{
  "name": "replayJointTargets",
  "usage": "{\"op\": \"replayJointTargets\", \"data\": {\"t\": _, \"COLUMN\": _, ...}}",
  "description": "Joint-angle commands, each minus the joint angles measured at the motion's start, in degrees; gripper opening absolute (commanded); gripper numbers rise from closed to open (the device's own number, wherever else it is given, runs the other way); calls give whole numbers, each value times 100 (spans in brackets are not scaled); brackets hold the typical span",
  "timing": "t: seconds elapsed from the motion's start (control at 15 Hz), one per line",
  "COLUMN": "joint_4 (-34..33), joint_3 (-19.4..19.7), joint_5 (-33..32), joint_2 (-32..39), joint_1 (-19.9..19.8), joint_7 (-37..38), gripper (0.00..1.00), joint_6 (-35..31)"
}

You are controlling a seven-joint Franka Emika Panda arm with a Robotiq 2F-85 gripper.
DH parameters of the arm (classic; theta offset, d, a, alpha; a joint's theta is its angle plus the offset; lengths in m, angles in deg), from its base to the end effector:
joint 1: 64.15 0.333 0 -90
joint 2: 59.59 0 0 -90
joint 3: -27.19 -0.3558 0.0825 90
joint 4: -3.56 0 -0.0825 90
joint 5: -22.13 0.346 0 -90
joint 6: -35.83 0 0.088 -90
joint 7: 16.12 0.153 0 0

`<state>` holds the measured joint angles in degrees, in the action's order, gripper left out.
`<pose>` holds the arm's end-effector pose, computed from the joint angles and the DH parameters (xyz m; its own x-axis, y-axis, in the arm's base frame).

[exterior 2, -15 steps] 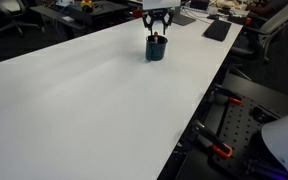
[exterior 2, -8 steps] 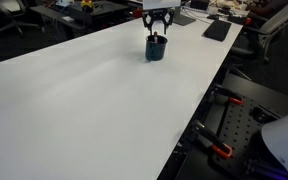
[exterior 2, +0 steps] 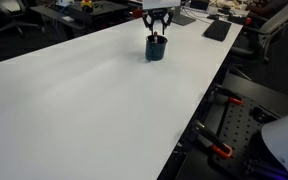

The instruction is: Remove the marker from the cup

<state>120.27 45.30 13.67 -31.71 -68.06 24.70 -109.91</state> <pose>0.5585 -0.2207 0.2373 0.5940 -0.7876 0.1638 -0.8037 -0.5722 0.1631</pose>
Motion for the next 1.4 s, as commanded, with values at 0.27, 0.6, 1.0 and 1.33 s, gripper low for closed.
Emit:
{"op": "replayJointTargets", "data": {"t": 0.27, "joint_4": 112, "joint_3": 178, "joint_5": -77, "joint_2": -113, "joint_1": 168, "joint_7": 198, "gripper": 1, "joint_6": 75}}
{"op": "replayJointTargets", "data": {"t": 0.6, "joint_4": 117, "joint_3": 253, "joint_5": -107, "joint_2": -113, "joint_1": 237, "joint_7": 283, "gripper": 5, "joint_6": 120}}
{"op": "replayJointTargets", "data": {"t": 1.0, "joint_4": 142, "joint_3": 125, "joint_5": 44, "joint_2": -553, "joint_1": 151, "joint_7": 67, "gripper": 5, "joint_6": 568}}
{"op": "replayJointTargets", "data": {"t": 1.33, "joint_4": 139, "joint_3": 30, "joint_5": 38, "joint_2": -1194, "joint_1": 68, "joint_7": 66, "gripper": 5, "joint_6": 903}}
